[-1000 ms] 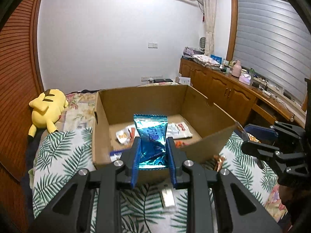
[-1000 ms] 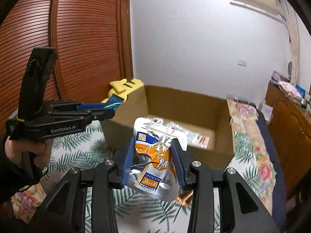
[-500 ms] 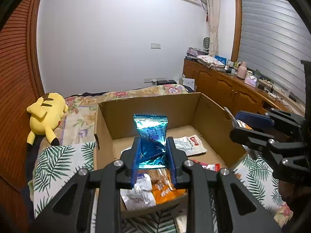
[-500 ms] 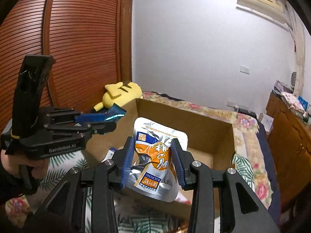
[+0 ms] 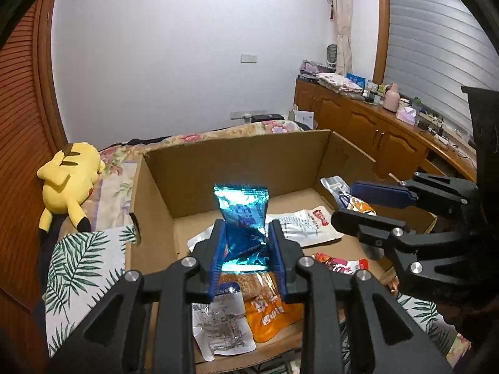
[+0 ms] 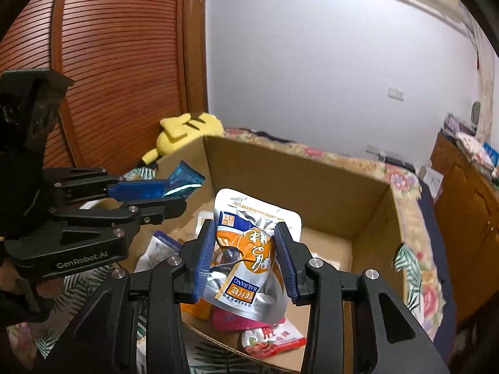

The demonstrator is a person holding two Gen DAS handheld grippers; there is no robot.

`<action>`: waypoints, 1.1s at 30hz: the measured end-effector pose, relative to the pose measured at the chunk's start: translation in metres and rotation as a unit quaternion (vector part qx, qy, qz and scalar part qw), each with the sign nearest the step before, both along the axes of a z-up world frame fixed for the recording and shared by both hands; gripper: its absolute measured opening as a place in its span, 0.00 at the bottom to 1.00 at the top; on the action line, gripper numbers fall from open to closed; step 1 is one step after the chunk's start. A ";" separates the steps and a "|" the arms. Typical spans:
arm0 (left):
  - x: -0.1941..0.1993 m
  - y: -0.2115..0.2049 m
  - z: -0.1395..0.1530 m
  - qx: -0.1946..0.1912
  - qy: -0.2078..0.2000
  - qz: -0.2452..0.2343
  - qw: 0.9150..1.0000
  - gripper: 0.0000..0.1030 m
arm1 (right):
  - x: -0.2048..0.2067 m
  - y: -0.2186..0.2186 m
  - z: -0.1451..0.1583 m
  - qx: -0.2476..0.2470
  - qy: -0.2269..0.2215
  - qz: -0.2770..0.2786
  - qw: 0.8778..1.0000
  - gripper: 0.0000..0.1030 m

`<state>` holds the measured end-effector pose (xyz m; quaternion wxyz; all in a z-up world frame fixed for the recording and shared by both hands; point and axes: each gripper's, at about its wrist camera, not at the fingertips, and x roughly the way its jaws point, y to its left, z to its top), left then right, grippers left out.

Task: Organize snacks
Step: 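Open both tools to drop the packs into the box, then move both open tools back toward the remaining snacks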

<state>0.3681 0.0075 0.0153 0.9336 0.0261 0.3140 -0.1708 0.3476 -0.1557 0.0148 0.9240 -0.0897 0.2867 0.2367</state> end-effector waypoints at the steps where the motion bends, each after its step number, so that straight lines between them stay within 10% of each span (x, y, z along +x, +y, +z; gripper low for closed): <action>1: 0.000 0.000 -0.001 -0.001 0.001 0.001 1.000 0.29 | 0.000 -0.001 -0.003 0.000 0.003 -0.002 1.000 0.39; 16: -0.039 0.011 0.010 -0.011 -0.015 0.002 1.000 0.51 | -0.061 -0.038 0.015 0.027 -0.023 -0.035 0.999 0.46; 33: -0.106 0.020 0.010 -0.023 -0.032 -0.011 0.999 0.54 | -0.103 -0.081 -0.055 0.020 0.062 -0.124 0.990 0.47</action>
